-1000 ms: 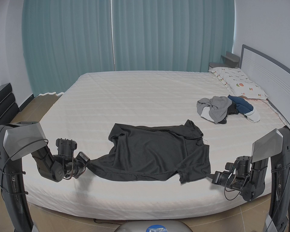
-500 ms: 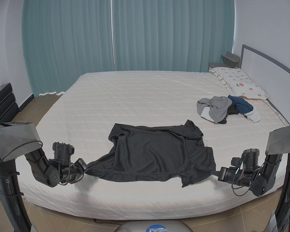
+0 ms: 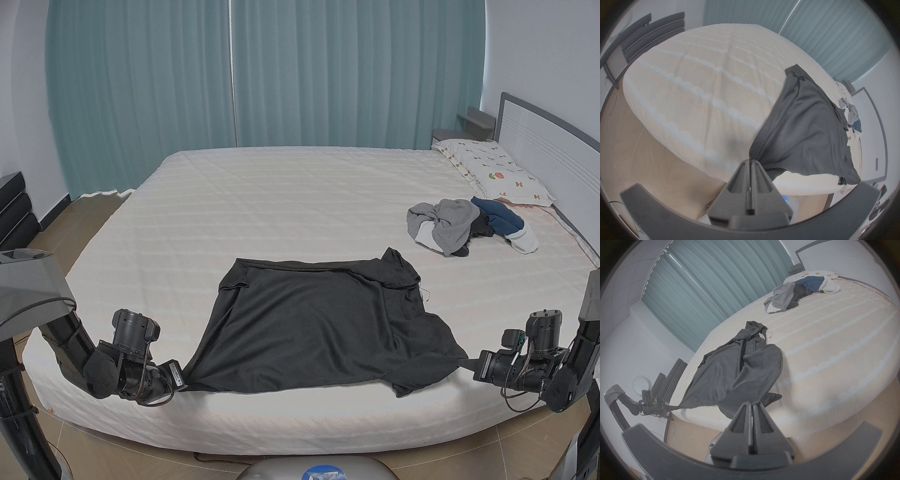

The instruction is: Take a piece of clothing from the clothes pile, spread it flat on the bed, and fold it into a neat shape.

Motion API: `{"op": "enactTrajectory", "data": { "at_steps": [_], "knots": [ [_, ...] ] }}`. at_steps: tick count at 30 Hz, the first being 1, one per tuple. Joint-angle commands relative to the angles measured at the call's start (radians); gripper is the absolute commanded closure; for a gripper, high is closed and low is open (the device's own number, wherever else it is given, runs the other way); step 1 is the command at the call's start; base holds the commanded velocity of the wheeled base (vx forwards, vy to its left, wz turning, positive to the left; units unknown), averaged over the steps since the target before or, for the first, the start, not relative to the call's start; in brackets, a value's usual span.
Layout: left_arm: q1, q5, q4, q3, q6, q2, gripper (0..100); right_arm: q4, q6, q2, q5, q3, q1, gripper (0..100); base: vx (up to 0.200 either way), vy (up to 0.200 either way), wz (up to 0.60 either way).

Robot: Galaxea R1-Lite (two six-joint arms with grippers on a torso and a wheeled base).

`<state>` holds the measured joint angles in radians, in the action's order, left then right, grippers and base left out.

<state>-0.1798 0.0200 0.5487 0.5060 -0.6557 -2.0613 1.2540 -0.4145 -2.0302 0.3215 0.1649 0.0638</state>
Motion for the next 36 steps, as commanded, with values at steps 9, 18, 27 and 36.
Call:
{"op": "enactTrajectory", "data": {
  "at_steps": [9,18,27,36],
  "knots": [
    [-0.05,-0.057,-0.165,-0.046,0.12,0.036,100,-0.214,0.054,0.156,-0.004,-0.039,-0.053,100,0.0,0.0,0.0],
    [-0.09,-0.058,-0.193,-0.07,0.131,0.043,100,-0.269,0.085,0.165,-0.064,-0.047,-0.082,100,0.0,0.0,0.0],
    [-0.092,-0.058,-0.193,-0.07,0.131,0.033,100,-0.361,0.128,0.171,-0.071,-0.056,-0.078,100,0.0,0.0,0.0],
    [-0.086,-0.057,-0.188,-0.057,0.131,0.026,100,-0.423,0.129,0.097,-0.113,-0.005,-0.042,100,0.0,0.0,0.0]
  ]
}}
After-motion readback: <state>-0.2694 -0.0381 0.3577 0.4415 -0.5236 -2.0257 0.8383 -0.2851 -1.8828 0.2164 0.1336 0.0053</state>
